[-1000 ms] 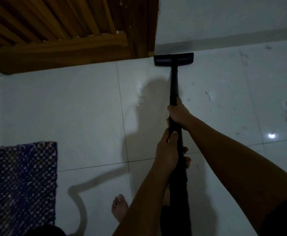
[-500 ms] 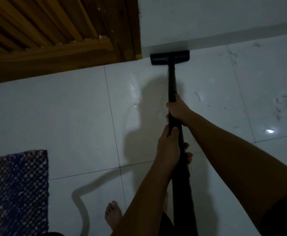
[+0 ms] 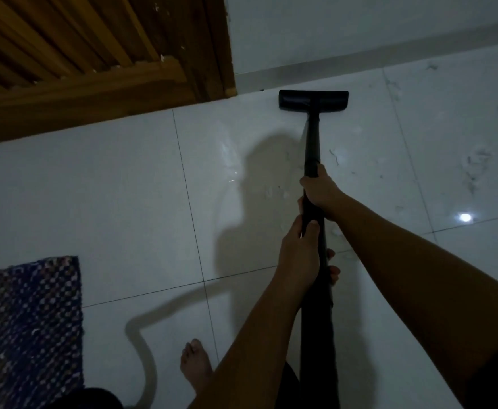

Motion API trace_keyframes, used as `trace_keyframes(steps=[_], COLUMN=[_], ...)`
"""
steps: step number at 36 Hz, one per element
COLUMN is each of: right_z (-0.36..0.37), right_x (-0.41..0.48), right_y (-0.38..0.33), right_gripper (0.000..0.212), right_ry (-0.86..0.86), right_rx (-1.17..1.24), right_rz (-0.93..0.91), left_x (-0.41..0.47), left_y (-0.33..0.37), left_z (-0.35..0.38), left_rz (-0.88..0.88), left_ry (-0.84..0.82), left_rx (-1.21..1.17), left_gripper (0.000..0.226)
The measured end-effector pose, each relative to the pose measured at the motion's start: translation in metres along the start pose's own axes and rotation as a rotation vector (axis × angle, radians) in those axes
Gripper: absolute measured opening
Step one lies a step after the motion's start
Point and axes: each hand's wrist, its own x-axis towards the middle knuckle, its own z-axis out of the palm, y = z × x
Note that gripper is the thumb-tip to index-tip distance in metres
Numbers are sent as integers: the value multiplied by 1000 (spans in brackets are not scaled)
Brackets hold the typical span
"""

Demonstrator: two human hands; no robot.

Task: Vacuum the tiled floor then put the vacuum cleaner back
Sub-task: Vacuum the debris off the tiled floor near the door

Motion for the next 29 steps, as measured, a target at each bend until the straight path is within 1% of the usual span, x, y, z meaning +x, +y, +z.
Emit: trace_keyframes(steps=[7, 15, 22, 29], right_z=[17, 40, 49, 50], right_x=[-17, -28, -37, -47], right_y=[11, 20, 37, 47], right_gripper=[65, 65, 67, 67], right_ry=[-46, -128, -123, -121], right_rx=[25, -1, -36, -53], right_rz=[7, 14, 31, 52], left_x=[-21, -34, -43, -51], left_y=[-14, -28, -47, -60], left_z=[-12, -25, -31, -32], left_rz=[28, 37, 58, 38], left_ry=[26, 70, 78, 67], left_rx=[-1, -68, -83, -113], left_gripper=[35, 33, 31, 32])
